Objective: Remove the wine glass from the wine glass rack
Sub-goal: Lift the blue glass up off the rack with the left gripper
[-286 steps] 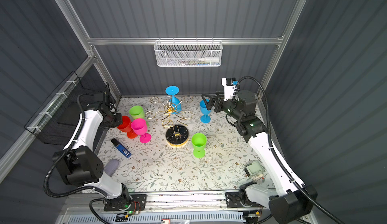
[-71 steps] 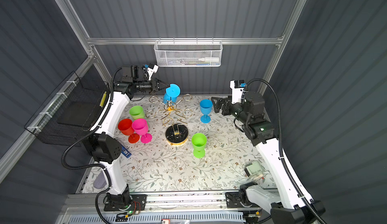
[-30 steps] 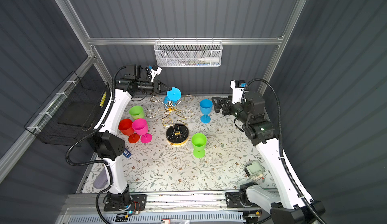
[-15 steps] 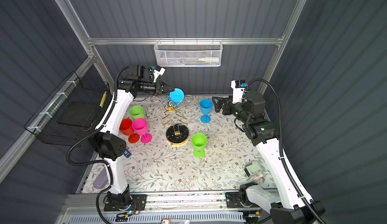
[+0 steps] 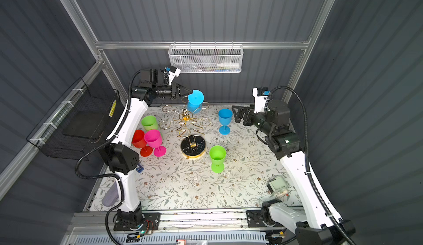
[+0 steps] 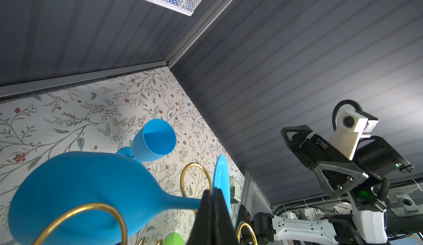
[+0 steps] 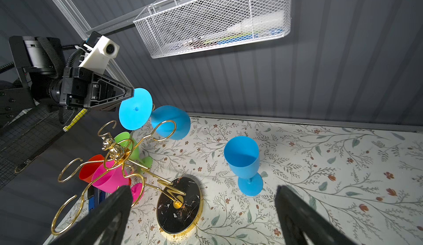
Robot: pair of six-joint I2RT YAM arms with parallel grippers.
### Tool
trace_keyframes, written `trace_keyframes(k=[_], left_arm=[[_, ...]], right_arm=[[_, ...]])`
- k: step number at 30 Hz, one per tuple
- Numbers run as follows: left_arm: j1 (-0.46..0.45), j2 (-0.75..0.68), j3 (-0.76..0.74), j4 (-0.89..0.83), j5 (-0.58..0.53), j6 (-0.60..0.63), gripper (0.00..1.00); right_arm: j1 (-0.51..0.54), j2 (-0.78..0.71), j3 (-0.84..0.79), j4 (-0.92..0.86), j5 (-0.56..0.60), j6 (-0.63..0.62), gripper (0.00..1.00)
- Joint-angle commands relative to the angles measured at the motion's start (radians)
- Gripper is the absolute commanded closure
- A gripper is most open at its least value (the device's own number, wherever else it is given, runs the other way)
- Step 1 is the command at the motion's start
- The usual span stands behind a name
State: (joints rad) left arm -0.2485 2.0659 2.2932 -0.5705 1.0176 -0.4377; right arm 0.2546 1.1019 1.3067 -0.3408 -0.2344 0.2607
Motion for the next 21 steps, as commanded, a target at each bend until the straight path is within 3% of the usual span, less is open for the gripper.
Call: trace_keyframes(k=[1, 15, 21], left_arm=[[-0.005, 0.007, -0.017, 0.164, 0.048, -0.085, 1.00], [-0.005, 0.001, -0.051, 0.438, 0.010, -0.190, 1.00], [-0.005, -0.019, -0.083, 0.620, 0.026, -0.300, 1.00]], right_arm=[[-0.006, -0.017, 0.003, 0.010, 0.012, -0.006, 0.01], [-0.009, -0.019, 0.006, 0.010, 0.012, -0.010, 0.01], [-0.012, -0.019, 0.003, 0.022, -0.007, -0.011, 0.01]])
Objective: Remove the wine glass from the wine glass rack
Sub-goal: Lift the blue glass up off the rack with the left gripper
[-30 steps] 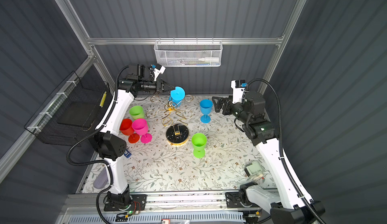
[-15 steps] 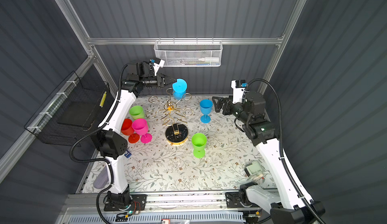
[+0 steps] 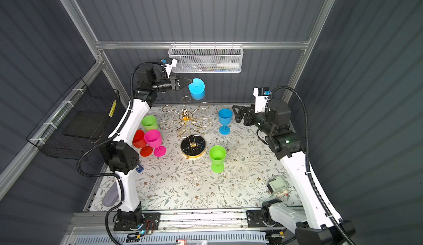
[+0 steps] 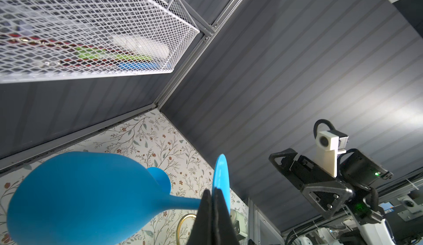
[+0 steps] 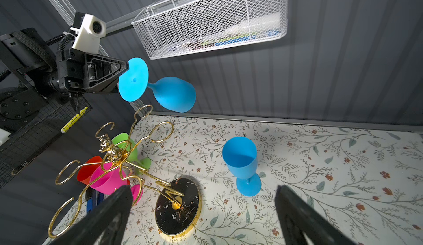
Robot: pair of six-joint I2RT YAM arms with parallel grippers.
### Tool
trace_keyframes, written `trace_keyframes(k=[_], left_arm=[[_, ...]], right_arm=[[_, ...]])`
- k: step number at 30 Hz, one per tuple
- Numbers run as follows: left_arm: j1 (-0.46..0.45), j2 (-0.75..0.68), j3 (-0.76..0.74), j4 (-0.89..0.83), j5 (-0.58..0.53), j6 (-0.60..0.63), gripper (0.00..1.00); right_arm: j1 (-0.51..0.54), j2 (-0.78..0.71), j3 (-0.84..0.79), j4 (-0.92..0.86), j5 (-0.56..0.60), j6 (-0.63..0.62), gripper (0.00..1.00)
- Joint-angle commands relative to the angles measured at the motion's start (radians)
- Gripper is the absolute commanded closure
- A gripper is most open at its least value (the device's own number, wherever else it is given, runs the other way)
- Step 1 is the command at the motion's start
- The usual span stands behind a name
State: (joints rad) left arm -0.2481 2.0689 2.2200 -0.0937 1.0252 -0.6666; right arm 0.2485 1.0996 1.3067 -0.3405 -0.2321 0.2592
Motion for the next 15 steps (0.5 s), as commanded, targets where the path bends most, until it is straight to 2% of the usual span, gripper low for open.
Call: trace_keyframes(k=[1, 13, 15], left_arm=[[-0.005, -0.029, -0.015, 0.174, 0.021, -0.093, 1.00], [-0.005, -0.117, -0.093, 0.436, 0.070, -0.309, 1.00], [-0.005, -0.137, -0.123, 0.494, 0.080, -0.362, 1.00]], right_arm=[[-0.006, -0.017, 0.001, 0.027, -0.019, -0.009, 0.01], [-0.011, -0.014, -0.035, 0.133, -0.093, -0.056, 0.01], [-0.011, -0.011, -0.040, 0.155, -0.148, -0.085, 0.01]])
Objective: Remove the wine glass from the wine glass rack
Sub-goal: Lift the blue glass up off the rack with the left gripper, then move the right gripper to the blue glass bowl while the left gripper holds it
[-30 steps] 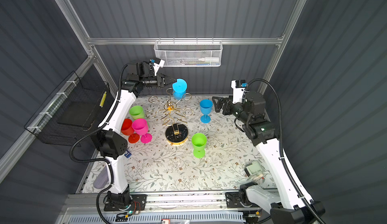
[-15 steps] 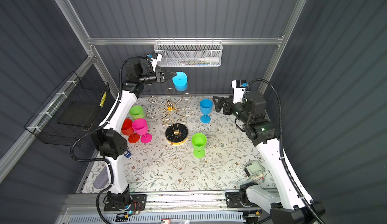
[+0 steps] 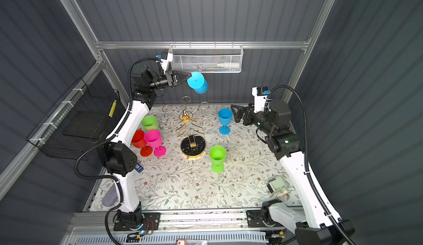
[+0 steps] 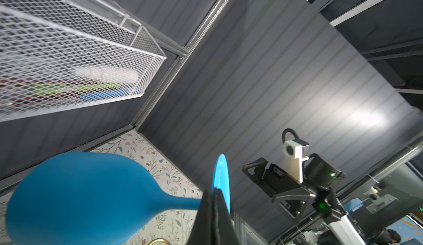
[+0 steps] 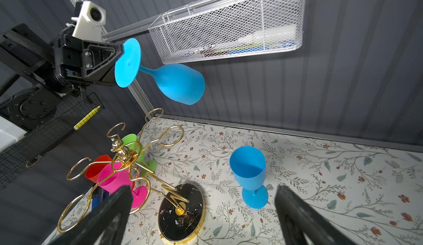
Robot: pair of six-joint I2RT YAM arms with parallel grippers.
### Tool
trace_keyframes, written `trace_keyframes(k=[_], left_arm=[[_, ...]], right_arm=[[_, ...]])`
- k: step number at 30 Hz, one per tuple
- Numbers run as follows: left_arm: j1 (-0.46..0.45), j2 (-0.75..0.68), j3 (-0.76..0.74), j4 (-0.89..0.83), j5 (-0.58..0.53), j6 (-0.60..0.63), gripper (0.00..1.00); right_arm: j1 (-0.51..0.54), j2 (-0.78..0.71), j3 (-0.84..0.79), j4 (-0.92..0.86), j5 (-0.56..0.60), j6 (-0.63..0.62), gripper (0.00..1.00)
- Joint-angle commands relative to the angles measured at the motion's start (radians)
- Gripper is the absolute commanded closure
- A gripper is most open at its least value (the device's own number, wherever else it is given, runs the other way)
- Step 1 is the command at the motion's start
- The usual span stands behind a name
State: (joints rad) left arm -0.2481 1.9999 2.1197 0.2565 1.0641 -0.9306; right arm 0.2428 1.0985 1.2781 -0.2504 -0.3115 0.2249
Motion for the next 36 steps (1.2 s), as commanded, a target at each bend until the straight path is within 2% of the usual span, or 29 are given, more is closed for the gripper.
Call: trace_keyframes(k=[1, 14, 23, 28, 36], left_arm=[[-0.005, -0.076, -0.036, 0.169, 0.046, -0.124, 1.00], [-0.005, -0.198, -0.198, 0.412, 0.078, -0.363, 1.00], [-0.005, -0.250, -0.277, 0.602, 0.088, -0.557, 1.00], [-0.005, -0.275, -0.323, 0.686, 0.092, -0.648, 1.00], [-0.005, -0.330, -0.386, 0.672, 0.088, -0.633, 1.00]], right_arm=[[-0.005, -0.008, -0.013, 0.074, -0.084, -0.071, 0.01], [0.019, 0.015, -0.031, 0.264, -0.230, -0.314, 0.01], [0.159, 0.149, 0.053, 0.289, -0.232, -0.592, 0.01], [0.199, 0.223, 0.108, 0.333, -0.238, -0.636, 0.01], [0.230, 0.304, 0.168, 0.421, -0.208, -0.647, 0.01]])
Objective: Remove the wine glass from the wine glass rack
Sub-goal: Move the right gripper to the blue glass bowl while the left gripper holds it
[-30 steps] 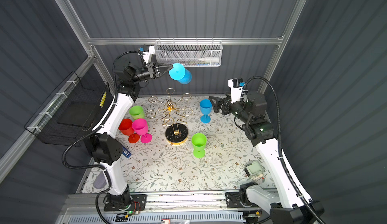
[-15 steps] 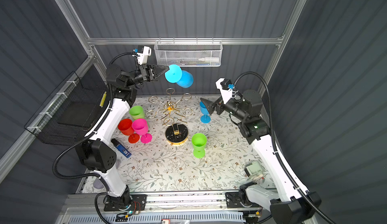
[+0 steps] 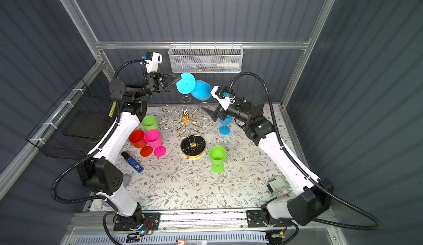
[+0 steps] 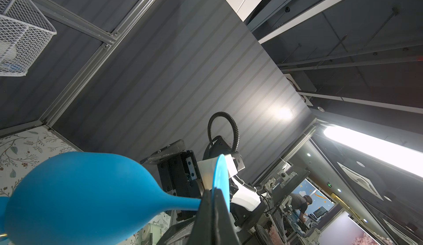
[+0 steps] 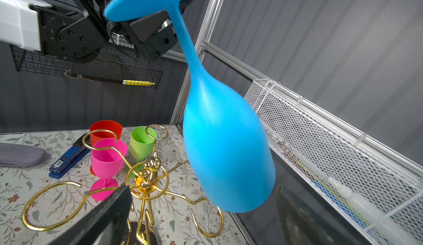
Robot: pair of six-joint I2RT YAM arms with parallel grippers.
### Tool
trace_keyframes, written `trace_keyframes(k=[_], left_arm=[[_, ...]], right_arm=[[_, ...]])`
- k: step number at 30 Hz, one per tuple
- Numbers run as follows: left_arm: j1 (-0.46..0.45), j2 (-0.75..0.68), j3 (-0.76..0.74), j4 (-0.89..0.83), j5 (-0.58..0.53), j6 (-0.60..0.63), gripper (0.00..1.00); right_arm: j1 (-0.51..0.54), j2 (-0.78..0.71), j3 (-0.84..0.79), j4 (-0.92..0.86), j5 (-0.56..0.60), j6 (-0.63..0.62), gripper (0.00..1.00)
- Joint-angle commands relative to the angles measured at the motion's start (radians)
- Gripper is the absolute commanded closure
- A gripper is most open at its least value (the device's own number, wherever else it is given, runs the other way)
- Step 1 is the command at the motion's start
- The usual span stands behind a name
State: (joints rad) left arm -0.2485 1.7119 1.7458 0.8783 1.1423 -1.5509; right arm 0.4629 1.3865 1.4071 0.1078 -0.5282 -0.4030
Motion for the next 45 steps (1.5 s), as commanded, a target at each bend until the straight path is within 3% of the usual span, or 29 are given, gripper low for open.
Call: trace_keyframes(k=[1, 22, 30, 38, 40, 45], left_arm=[[-0.005, -0.046, -0.016, 0.050, 0.008, -0.011, 1.00], [-0.005, -0.071, -0.053, 0.141, -0.011, -0.086, 1.00], [-0.005, -0.059, -0.036, 0.143, -0.006, -0.087, 1.00], [-0.005, -0.062, -0.025, 0.115, -0.013, -0.029, 0.99], [-0.005, -0.073, -0.037, 0.103, -0.024, 0.001, 0.81], [-0.005, -0.107, -0.065, 0.084, -0.040, 0.094, 0.58]], right_arm=[[0.015, 0.027, 0.052, 0.063, 0.007, -0.020, 0.01], [0.077, 0.215, 0.216, 0.050, 0.070, 0.000, 0.02], [0.087, 0.175, 0.154, 0.076, 0.131, 0.018, 0.23], [0.106, 0.101, 0.087, 0.054, 0.167, 0.027, 0.36], [0.112, 0.073, 0.074, 0.030, 0.163, 0.040, 0.40], [0.123, -0.008, 0.031, -0.037, 0.220, 0.103, 0.45]])
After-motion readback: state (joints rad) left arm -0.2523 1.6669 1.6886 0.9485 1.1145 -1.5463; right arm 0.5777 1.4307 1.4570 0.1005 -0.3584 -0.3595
